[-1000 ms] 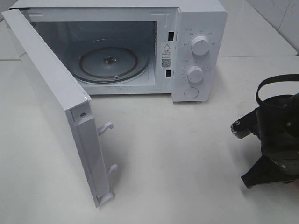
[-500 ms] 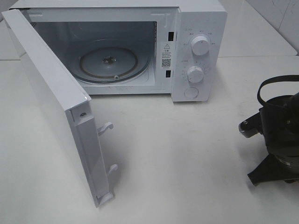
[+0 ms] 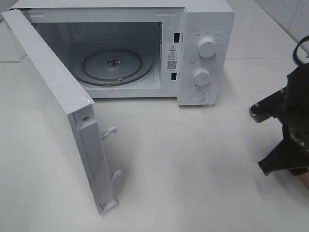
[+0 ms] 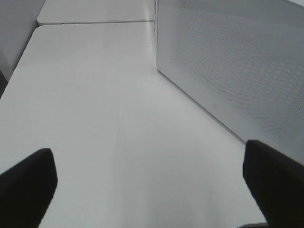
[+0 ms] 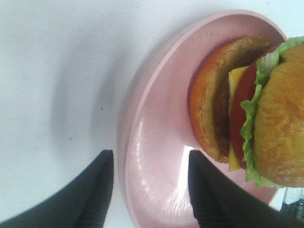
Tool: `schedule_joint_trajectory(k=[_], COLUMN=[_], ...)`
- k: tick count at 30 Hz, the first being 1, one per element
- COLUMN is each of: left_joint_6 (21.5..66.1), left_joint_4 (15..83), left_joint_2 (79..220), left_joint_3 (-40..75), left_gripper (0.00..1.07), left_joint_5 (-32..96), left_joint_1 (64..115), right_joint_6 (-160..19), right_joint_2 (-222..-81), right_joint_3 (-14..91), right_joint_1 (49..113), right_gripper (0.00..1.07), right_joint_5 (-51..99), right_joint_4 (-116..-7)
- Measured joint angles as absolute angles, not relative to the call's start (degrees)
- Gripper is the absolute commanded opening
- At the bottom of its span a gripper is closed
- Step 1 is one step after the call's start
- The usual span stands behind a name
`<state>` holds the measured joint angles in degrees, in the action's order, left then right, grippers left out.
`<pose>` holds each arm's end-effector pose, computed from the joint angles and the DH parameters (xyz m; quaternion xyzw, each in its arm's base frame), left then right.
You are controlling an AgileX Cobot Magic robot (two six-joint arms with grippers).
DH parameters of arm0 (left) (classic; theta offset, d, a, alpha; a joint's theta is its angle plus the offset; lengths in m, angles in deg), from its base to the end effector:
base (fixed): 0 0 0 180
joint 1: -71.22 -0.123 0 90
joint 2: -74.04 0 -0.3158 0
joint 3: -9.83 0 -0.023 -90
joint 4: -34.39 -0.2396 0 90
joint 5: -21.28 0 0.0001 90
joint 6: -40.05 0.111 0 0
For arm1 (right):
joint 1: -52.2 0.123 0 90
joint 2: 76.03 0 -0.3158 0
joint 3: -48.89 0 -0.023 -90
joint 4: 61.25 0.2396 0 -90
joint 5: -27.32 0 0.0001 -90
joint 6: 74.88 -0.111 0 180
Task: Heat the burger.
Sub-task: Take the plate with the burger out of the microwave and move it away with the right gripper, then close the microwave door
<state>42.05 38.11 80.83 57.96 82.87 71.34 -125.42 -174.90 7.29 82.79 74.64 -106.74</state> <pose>-0.0316 -0.0063 0.2674 0.0176 0.8498 -0.0238 0.5263 0.2213 0.0632 0.1704 -0.1172 0.9548 -0.2426 0.1252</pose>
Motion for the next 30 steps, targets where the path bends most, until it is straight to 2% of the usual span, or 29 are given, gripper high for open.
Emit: schedule_joint_trajectory(k=[10, 12, 13, 14, 16, 20, 30], left_joint_6=[42.1, 42.1, 42.1, 42.1, 42.1, 42.1, 42.1], left_joint_4=[38.1, 38.1, 38.1, 38.1, 38.1, 38.1, 38.1], left_joint_2=[80.8, 80.8, 80.8, 80.8, 80.8, 80.8, 80.8], left_joint_3=[58.0, 58.0, 58.0, 58.0, 58.0, 58.0, 58.0], left_gripper=[1.0, 1.0, 1.0, 1.0, 1.0, 1.0, 1.0], left_joint_5=[82.9, 82.9, 82.9, 82.9, 82.9, 82.9, 82.9], left_joint_1=[71.3, 71.3, 71.3, 71.3, 71.3, 71.3, 71.3], right_joint_6=[-102.7, -100.0, -95.7, -95.7, -90.6, -87.0, -84.1], right_joint_2=[-158.8, -157.4, -154.8, -154.8, -151.2, -146.7, -136.7], right_joint_3=[9.9, 9.9, 9.9, 9.9, 9.9, 9.9, 9.9], right_joint_1=[82.8, 82.8, 82.8, 82.8, 82.8, 82.8, 82.8], right_gripper=[0.53, 0.57, 0.63, 0.63, 0.71, 0.79, 0.77], right_joint_5=[74.2, 74.0, 73.6, 73.6, 73.5, 73.6, 79.1], right_joint_4=[-87.8, -86.0, -83.0, -83.0, -78.7, -74.7, -72.1])
